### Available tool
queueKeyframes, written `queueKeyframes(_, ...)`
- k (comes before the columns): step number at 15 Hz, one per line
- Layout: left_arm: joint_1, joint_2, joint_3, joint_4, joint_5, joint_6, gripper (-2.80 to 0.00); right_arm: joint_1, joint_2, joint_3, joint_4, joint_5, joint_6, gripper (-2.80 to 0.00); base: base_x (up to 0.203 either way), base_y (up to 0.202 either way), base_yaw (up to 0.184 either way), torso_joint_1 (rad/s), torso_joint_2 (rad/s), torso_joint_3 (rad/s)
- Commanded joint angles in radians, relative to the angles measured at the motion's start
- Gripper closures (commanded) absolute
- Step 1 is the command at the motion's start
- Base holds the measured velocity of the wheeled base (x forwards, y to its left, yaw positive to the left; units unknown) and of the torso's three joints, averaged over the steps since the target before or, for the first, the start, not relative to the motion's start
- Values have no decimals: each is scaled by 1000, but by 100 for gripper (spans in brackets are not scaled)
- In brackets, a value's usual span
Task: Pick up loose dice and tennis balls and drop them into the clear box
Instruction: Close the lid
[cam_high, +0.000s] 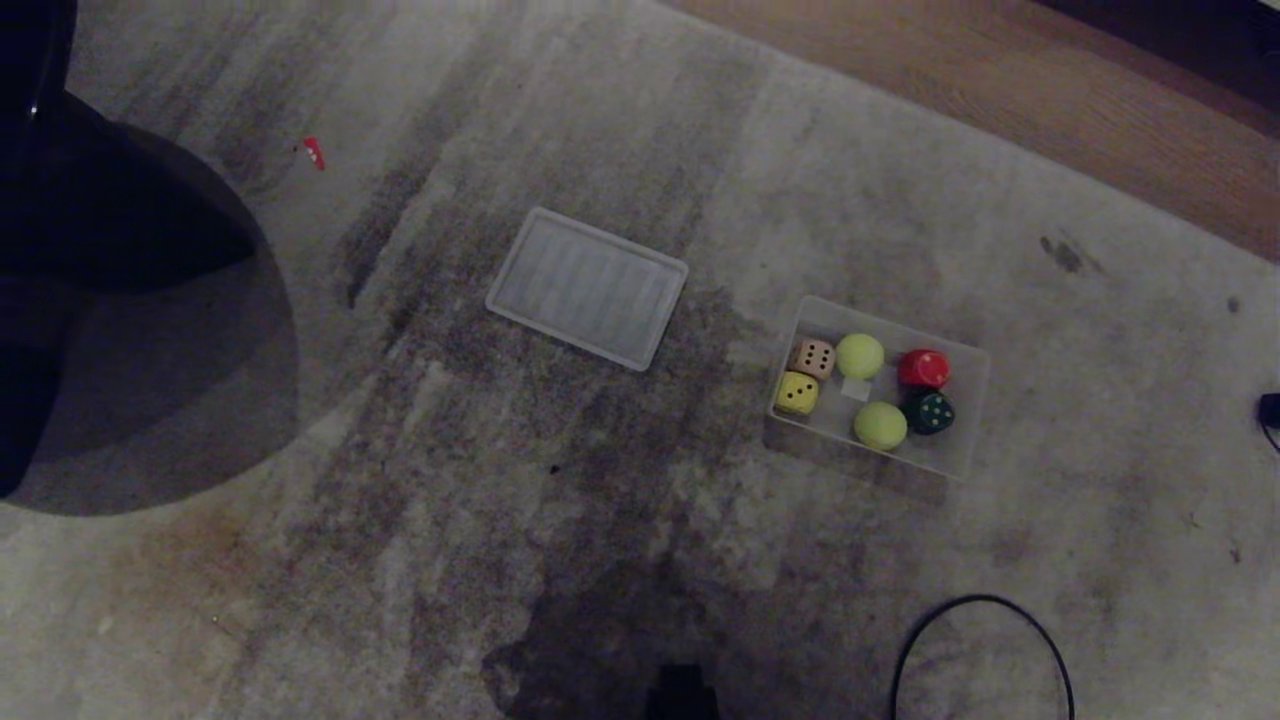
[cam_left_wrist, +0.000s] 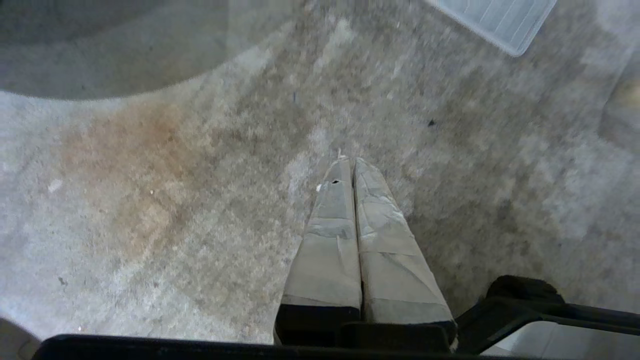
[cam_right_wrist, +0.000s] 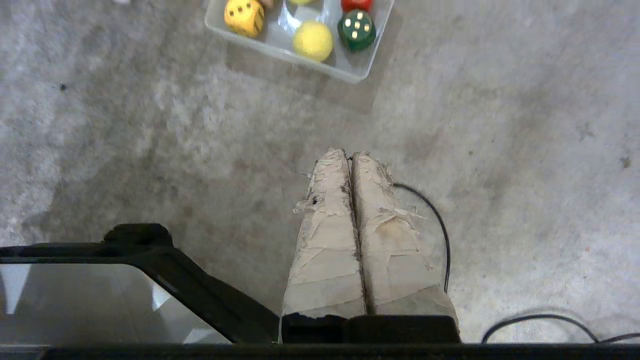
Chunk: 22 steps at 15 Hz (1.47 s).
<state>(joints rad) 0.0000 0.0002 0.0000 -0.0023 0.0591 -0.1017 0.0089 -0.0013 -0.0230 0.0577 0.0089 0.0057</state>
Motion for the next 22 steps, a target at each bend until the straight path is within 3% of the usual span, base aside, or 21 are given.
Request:
queueKeyframes(1, 0, 1, 2, -1, 1, -1, 0, 0, 3, 0, 1, 0, 0, 0, 0, 0, 0, 2, 2, 192)
queueKeyframes(22, 0, 1, 2, -2, 2, -10, 0, 0, 3, 0, 1, 0, 0, 0, 0, 0, 0, 3, 1, 203)
